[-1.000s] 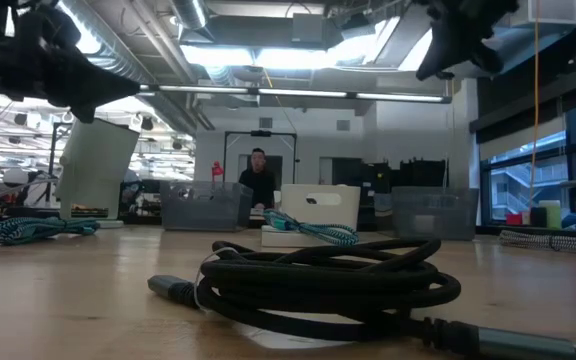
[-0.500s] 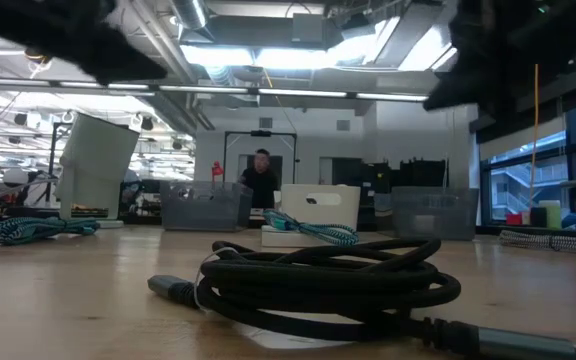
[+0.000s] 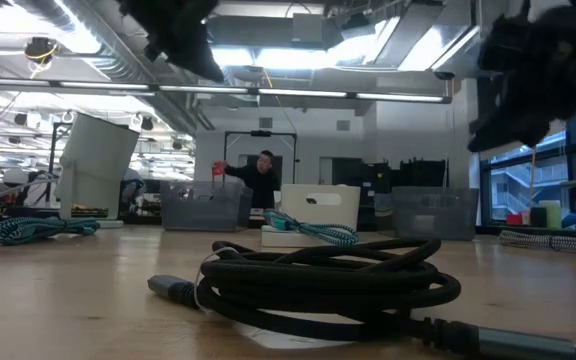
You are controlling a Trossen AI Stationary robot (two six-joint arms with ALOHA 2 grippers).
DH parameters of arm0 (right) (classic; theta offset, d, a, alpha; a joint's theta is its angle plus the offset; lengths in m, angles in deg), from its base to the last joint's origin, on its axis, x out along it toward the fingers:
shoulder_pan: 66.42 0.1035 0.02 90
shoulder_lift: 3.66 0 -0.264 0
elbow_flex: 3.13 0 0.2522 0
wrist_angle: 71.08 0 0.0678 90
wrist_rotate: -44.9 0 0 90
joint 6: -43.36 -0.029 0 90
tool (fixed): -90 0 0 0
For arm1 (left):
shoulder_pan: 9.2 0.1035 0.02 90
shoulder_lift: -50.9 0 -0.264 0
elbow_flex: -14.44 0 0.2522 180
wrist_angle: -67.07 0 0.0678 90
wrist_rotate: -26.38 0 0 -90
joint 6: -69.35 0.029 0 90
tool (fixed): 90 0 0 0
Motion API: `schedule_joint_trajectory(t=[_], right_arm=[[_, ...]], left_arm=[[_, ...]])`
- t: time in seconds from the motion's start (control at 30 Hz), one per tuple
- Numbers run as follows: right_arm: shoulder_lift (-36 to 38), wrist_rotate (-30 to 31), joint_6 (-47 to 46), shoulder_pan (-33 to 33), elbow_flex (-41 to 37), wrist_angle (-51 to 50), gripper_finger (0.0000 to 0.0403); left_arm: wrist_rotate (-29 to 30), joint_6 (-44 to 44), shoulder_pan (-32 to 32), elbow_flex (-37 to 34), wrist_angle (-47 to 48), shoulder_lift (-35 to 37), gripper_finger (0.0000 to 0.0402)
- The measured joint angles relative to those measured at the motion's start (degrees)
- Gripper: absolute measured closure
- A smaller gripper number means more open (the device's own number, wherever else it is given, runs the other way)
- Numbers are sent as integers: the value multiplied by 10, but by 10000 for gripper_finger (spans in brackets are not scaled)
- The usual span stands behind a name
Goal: Pick and place items into bin
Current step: Put the left blue charger cable into the left black bin
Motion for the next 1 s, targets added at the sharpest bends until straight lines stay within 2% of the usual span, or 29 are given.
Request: schedule_joint_trajectory(t=[0.1,0.23,0.37,0.47,0.63,0.9,1.0], right_arm=[[17,-3,0,8,-25,16,401],[56,-16,-7,16,-60,42,401],[96,-17,-16,19,-85,50,401],[121,-17,-14,19,-90,54,401],[147,-16,-12,19,-95,52,401],[153,-15,1,19,-95,49,401],[153,-14,1,19,-95,49,402]], left_arm=[[-27,-98,8,70,126,-44,395],[-88,-230,25,128,244,-83,395],[-125,-372,42,138,309,-96,395],[-145,-447,52,137,356,-99,395],[-175,-503,60,137,433,-103,378],[-202,-564,59,137,455,-133,297],[-214,-566,49,137,454,-157,278]])
